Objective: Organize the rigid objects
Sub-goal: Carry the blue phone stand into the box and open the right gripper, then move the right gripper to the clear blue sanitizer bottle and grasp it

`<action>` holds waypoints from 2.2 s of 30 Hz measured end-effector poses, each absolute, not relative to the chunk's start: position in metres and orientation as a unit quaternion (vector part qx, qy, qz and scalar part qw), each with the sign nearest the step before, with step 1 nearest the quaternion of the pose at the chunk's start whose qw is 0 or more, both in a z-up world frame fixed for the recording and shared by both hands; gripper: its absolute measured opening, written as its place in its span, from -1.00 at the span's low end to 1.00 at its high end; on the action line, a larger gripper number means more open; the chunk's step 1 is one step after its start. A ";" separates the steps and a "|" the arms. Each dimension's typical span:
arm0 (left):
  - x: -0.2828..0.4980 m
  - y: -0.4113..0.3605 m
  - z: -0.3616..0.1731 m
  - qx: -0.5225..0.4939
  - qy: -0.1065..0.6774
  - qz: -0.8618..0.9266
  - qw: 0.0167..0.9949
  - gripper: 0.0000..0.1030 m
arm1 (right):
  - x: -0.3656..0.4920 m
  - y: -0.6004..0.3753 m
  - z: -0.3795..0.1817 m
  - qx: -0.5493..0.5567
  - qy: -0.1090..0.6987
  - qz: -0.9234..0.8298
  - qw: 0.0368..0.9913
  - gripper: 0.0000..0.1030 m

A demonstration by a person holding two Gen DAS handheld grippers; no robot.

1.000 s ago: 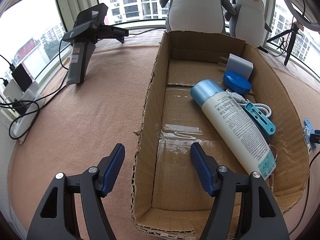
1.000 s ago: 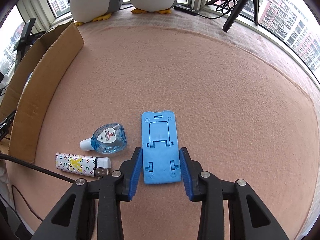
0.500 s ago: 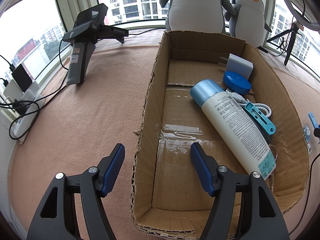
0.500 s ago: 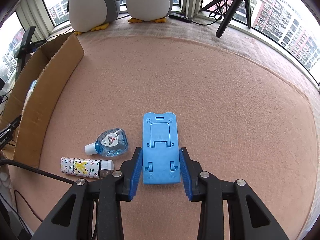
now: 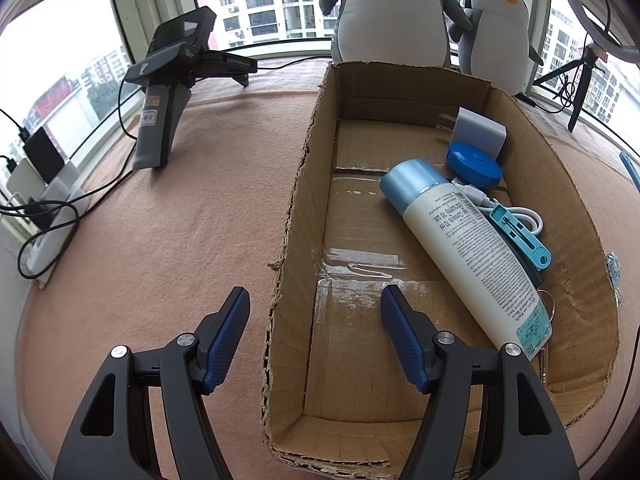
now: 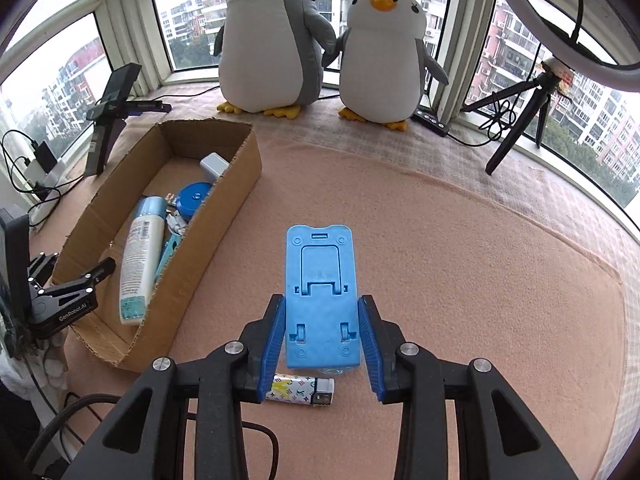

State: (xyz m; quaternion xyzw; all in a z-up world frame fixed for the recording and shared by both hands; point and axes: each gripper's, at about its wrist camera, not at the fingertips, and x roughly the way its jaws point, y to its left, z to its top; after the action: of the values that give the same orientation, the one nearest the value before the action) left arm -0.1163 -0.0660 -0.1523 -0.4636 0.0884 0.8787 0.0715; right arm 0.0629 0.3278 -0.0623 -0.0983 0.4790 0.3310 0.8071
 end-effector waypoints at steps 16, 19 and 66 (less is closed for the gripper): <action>-0.116 -0.066 -0.152 -0.463 0.090 0.879 0.072 0.33 | 0.053 0.410 -0.036 -0.087 0.452 0.393 0.796 -0.36; -0.116 -0.066 -0.152 -0.463 0.090 0.879 0.073 0.33 | 0.055 0.423 -0.037 -0.076 0.456 0.401 0.791 -0.36; -0.116 -0.066 -0.153 -0.462 0.093 0.878 0.078 0.33 | 0.053 0.476 -0.047 -0.079 0.465 0.380 0.795 0.41</action>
State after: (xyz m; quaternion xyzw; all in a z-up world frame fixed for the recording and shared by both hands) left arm -0.1156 -0.0657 -0.1527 -0.4622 0.0933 0.8784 0.0777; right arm 0.0528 0.4755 -0.0471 -0.0791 0.4653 0.3802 0.7954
